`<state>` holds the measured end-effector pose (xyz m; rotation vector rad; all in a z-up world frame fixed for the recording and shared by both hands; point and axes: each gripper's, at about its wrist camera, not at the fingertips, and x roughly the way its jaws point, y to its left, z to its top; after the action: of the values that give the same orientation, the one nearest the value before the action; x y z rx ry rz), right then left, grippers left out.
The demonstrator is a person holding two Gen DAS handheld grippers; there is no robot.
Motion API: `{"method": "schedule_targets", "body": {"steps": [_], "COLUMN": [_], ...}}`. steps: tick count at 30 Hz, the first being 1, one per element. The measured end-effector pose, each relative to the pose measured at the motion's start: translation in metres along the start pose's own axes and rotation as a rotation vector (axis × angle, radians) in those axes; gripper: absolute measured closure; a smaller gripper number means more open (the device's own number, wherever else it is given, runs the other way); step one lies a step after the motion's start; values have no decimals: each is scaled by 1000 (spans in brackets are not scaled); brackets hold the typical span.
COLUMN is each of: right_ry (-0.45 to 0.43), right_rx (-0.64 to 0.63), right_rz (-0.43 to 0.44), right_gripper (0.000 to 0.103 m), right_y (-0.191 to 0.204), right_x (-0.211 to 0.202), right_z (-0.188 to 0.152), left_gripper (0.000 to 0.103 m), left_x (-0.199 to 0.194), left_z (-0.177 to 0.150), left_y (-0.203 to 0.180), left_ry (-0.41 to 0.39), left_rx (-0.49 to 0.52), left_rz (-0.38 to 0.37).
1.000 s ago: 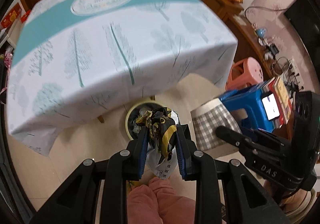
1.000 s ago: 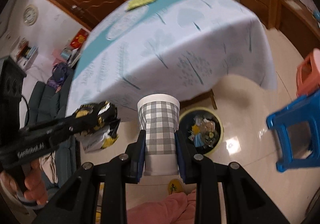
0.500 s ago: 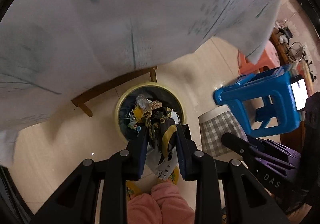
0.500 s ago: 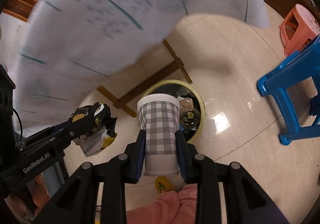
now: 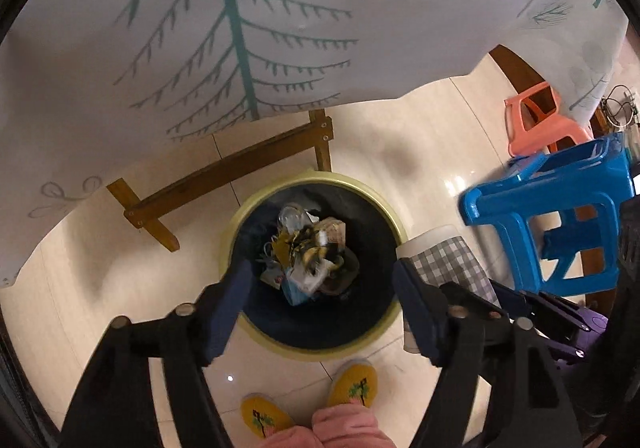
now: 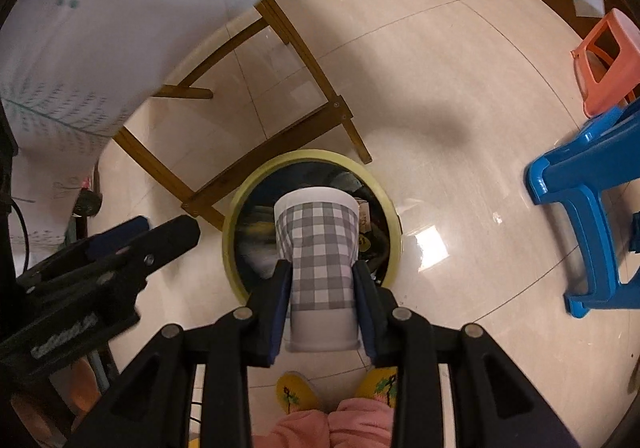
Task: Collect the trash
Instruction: 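Open both grippers to drop the wrapper and cup into the bin, then raise both tools back toward the table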
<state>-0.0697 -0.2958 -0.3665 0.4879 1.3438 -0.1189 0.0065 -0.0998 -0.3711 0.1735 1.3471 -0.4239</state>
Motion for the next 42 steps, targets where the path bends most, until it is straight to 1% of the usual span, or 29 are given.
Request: {"method": "schedule_targets", "body": {"steps": [5,10,12,13,17,21,23,24,28,33,39,42], "right_ry": [6,2,-2,-5,-11,-34,-50,-58,-81,-106,-126,-140], "right_rx": [-11,-49,-68,-78,-114,-142,-153,-157,-155,-147,-128,-130], "right_rz": [-10,-7,-3,-2,-5,-10,-11,-9,-14,-29,-33,-39], "right_gripper": [71,69,66,62,60,58,49,49,48,48,48,48], "right_y": [0,10,17,21,37,50,56,58,61,68,76,84], "right_x": [13,18,19,19,20,16,10,7,-10,-46,-104,-145], "right_z": [2,8,12,13,20,23,23,22,18,12,8,5], "left_gripper": [27,27,27,27,27,26,26,26,26,26,26,26], "left_x": [7,3,-2,-5,-14,-26,-33,-34,-53,-91,-164,-205], "left_z": [-5,-18,-25,-27,-37,-41,-42,-42,-41,-42,-39,-35], "left_y": [10,28,38,42,55,57,56,57,55,52,49,45], "left_ry": [-10,-19,-24,-26,-30,-58,-75,-82,-100,-113,-152,-173], "left_rx": [-17,-85,-119,-132,-171,-167,-162,-162,-170,-177,-180,-161], "left_rz": [32,59,69,70,75,82,83,85,61,43,-10,-30]}}
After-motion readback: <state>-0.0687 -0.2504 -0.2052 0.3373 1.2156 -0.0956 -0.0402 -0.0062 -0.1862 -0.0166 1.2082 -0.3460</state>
